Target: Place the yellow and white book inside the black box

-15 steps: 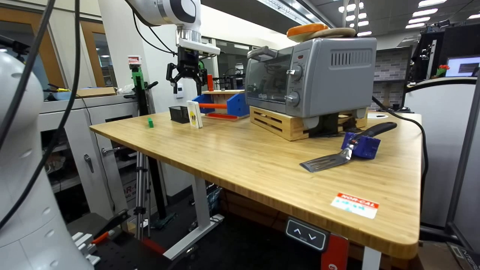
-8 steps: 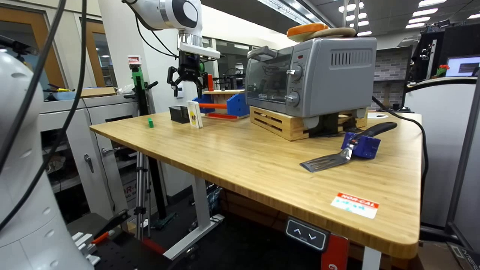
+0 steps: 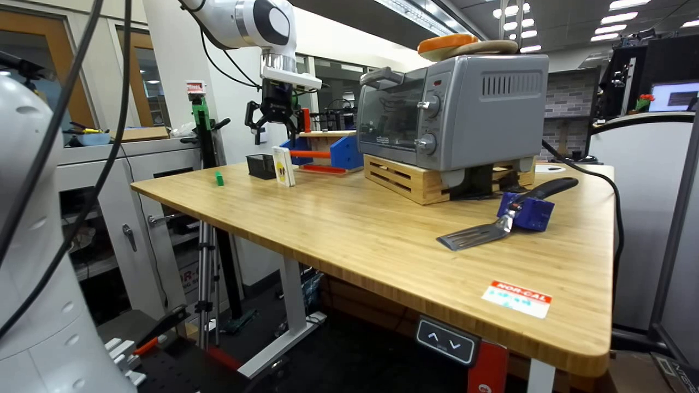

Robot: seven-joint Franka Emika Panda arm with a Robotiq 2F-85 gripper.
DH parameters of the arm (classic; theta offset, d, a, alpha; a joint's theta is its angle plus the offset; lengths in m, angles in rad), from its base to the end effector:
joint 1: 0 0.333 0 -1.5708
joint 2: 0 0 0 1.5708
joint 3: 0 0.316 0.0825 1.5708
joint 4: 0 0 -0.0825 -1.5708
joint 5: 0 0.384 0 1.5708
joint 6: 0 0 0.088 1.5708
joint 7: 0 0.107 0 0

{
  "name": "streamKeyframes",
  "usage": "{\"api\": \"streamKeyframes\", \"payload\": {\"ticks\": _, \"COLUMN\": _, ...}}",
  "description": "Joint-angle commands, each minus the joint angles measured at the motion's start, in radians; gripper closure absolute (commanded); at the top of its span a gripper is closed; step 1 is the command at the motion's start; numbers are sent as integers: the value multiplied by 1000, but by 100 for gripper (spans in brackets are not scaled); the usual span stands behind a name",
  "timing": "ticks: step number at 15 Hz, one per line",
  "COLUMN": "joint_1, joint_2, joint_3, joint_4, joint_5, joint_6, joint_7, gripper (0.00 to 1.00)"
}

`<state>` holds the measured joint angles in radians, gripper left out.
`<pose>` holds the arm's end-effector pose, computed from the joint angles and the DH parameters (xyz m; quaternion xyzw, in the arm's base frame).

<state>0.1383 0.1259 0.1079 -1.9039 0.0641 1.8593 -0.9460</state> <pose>0.5529 0.1423 0.4202 -0.8304 -0.5494 0.0671 0.0635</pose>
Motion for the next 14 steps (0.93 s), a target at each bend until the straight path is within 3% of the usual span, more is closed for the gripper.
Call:
{"api": "streamKeyframes", "payload": {"ticks": 1, "joint_1": -13, "joint_2": 13, "joint_3": 13, "joint_4": 10, "joint_5": -17, "joint_6": -11, "joint_7": 18, "gripper": 0}}
{"api": "streamKeyframes", "payload": {"ticks": 14, "joint_1": -13, "joint_2": 32, "joint_3": 13, "joint_4": 5, "joint_5": -32, "joint_6": -20, "joint_7": 38, "gripper": 0}}
